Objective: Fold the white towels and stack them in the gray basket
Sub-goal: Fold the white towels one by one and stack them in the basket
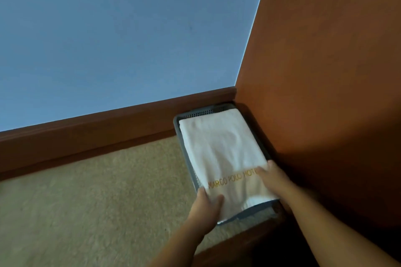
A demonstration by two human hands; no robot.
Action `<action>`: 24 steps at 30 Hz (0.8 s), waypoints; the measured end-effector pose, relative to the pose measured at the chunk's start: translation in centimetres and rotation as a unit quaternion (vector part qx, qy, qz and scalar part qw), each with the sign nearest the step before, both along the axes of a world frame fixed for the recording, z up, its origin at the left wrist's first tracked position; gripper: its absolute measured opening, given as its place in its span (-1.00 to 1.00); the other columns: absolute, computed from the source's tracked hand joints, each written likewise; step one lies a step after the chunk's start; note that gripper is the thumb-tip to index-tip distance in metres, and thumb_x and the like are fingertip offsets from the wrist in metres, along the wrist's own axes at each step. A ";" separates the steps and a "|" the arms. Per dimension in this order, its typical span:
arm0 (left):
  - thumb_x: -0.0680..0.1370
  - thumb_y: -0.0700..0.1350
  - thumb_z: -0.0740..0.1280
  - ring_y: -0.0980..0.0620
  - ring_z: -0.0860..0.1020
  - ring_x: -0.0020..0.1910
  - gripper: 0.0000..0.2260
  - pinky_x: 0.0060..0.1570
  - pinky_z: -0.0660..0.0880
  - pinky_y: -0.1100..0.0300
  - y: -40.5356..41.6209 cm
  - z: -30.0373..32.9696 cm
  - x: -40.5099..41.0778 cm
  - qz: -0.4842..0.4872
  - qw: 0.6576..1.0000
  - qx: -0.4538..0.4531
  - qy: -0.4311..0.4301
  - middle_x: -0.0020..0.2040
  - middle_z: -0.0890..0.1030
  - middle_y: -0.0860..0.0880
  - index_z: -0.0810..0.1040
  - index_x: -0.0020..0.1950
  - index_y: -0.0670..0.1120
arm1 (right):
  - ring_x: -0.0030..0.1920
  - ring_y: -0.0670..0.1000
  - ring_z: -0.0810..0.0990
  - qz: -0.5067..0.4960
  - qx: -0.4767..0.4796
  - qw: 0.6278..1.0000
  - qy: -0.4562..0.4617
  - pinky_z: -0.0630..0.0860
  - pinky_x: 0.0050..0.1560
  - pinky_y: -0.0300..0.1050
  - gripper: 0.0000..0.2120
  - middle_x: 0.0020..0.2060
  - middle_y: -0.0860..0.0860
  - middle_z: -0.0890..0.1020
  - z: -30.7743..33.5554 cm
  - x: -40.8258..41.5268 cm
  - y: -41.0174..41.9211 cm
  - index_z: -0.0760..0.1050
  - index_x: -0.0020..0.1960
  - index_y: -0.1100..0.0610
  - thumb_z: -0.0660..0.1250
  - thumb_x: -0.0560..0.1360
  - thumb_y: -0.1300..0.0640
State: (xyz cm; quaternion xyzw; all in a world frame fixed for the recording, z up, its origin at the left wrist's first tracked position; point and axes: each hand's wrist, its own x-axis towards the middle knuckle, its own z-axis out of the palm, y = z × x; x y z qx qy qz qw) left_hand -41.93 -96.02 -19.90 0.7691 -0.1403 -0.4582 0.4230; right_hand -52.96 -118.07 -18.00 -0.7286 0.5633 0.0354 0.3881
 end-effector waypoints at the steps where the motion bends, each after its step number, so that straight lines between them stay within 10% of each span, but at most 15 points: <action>1: 0.65 0.09 0.33 0.15 0.55 0.04 -0.75 0.01 0.57 0.15 0.0 -0.3 -0.4 0.008 1.000 0.005 -0.003 0.13 0.56 0.11 0.37 0.26 0.06 | 0.33 0.20 0.51 -0.009 -0.020 1.000 -0.004 0.42 0.33 0.06 -0.54 0.40 0.19 0.50 -0.5 -0.4 0.2 0.34 0.49 0.18 0.25 0.68 -0.02; 13: 0.60 0.22 0.36 0.14 0.65 -0.03 -0.63 -0.05 0.67 0.15 -1.0 -0.1 0.1 -0.027 0.996 0.049 -0.064 0.05 0.63 0.11 0.48 0.25 0.01 | 0.35 0.26 0.43 0.048 -0.152 0.980 0.117 0.42 0.27 0.17 -0.54 0.37 0.23 0.44 -0.4 0.0 -0.1 0.27 0.55 0.07 0.07 0.71 -0.07; 24: 0.45 0.26 0.43 -0.09 0.71 -0.05 -0.42 0.04 0.68 -0.02 -7.9 -1.1 13.6 0.073 0.984 0.094 -0.135 0.05 0.70 -0.08 0.57 0.28 -0.12 | 0.37 0.29 0.48 0.092 -0.114 0.989 0.007 0.42 0.37 0.07 -0.45 0.43 0.23 0.47 -1.5 9.6 -6.9 0.20 0.62 -0.09 0.21 0.65 0.05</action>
